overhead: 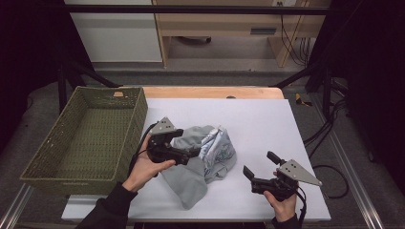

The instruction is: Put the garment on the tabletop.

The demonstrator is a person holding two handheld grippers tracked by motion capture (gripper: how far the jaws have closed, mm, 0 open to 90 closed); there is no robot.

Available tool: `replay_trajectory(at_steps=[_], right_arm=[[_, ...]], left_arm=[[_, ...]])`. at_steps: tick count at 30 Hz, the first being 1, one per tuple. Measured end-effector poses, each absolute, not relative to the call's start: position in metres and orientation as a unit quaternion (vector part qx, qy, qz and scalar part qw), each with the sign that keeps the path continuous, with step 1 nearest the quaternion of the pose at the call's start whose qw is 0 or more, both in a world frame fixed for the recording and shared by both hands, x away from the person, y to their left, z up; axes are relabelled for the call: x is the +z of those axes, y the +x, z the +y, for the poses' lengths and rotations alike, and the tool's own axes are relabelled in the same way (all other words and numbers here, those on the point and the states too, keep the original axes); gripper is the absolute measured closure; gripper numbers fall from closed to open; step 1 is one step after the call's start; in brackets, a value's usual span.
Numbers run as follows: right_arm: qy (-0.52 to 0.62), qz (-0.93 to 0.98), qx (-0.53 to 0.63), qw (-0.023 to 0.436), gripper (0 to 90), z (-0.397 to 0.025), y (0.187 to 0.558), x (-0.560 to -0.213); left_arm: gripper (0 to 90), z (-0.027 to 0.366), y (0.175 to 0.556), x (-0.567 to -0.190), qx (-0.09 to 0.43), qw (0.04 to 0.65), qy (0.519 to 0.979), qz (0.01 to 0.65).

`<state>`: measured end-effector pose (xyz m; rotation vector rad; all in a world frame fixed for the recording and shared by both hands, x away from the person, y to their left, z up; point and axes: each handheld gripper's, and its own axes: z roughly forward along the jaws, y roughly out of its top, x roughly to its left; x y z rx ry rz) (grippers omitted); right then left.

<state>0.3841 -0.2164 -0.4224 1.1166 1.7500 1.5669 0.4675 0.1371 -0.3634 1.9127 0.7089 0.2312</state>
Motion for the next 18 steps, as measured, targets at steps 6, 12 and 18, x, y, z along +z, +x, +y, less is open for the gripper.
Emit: replay_trajectory(at_steps=[6, 12, 18], right_arm=[[0.413, 0.65, 0.579, 0.267, 0.2, -0.216, 0.384, -0.423], [0.411, 0.65, 0.581, 0.268, 0.3, -0.217, 0.384, -0.423], [0.411, 0.649, 0.581, 0.268, 0.2, -0.218, 0.384, -0.424]], left_arm=[[5.3, 0.157, 0.454, -0.378, 0.107, 0.532, 0.786, 0.297], [4.9, 0.174, 0.441, -0.392, 0.117, 0.546, 0.77, 0.309], [5.2, 0.187, 0.431, -0.405, 0.127, 0.562, 0.755, 0.313]])
